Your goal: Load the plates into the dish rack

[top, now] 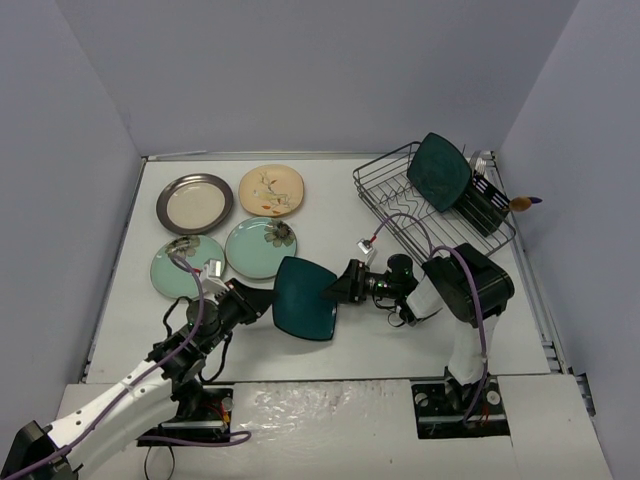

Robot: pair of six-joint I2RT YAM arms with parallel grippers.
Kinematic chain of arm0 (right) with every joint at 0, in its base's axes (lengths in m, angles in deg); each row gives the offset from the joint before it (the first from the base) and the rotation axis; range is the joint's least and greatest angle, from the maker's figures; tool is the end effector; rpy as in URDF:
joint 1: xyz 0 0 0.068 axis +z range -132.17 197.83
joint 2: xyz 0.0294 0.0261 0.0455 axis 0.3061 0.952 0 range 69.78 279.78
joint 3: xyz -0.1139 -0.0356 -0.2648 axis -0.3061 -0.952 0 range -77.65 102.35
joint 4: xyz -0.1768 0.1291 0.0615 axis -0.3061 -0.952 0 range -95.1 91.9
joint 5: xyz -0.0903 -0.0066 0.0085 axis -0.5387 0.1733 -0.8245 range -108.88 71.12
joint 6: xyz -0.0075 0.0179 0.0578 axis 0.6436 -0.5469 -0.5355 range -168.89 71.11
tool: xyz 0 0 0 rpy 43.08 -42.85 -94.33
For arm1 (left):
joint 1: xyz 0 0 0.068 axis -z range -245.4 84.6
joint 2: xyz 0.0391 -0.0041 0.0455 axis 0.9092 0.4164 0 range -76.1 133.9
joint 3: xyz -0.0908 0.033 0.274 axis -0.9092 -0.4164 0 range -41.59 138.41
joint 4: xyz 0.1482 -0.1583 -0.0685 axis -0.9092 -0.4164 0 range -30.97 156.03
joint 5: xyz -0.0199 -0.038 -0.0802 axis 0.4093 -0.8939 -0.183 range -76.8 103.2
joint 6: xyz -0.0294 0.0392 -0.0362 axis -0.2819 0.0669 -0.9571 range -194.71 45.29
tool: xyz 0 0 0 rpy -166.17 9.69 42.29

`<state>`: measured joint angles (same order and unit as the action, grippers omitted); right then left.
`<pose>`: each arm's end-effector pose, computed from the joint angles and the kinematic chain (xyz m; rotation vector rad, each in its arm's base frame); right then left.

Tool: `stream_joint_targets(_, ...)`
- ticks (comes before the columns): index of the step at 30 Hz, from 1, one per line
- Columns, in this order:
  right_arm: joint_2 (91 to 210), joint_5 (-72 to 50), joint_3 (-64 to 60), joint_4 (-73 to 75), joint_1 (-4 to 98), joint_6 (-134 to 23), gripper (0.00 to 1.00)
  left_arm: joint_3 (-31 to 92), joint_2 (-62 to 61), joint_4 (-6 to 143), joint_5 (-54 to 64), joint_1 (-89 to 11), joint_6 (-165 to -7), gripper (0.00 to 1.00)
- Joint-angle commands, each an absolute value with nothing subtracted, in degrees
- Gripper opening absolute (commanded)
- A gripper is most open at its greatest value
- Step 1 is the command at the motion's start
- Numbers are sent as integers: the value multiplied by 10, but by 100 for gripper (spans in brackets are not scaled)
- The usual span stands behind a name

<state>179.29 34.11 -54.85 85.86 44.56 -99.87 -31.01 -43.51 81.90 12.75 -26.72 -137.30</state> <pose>0.2404 0.1618 0.1701 -0.4426 1.8733 1.7145 0.0908 -0.0732 0.2304 -0.3795 1.8246 -1.2983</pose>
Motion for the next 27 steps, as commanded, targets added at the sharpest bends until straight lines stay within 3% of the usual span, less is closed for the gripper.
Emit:
stream_joint_targets(1, 1826, 324, -555, 998, 452, -977, 80, -233, -453, 922, 121, -265, -1390, 0)
stream_joint_targets(19, 1818, 352, -538, 1013, 468, -993, 75, -220, -410, 986, 124, -264, -1390, 0)
stream_joint_targets(24, 1808, 355, -537, 1013, 468, -995, 64, -221, -410, 988, 127, -265, -1387, 0)
stream_joint_targets(27, 1803, 354, -539, 1014, 469, -996, 49, -220, -417, 978, 127, -265, -1383, 0)
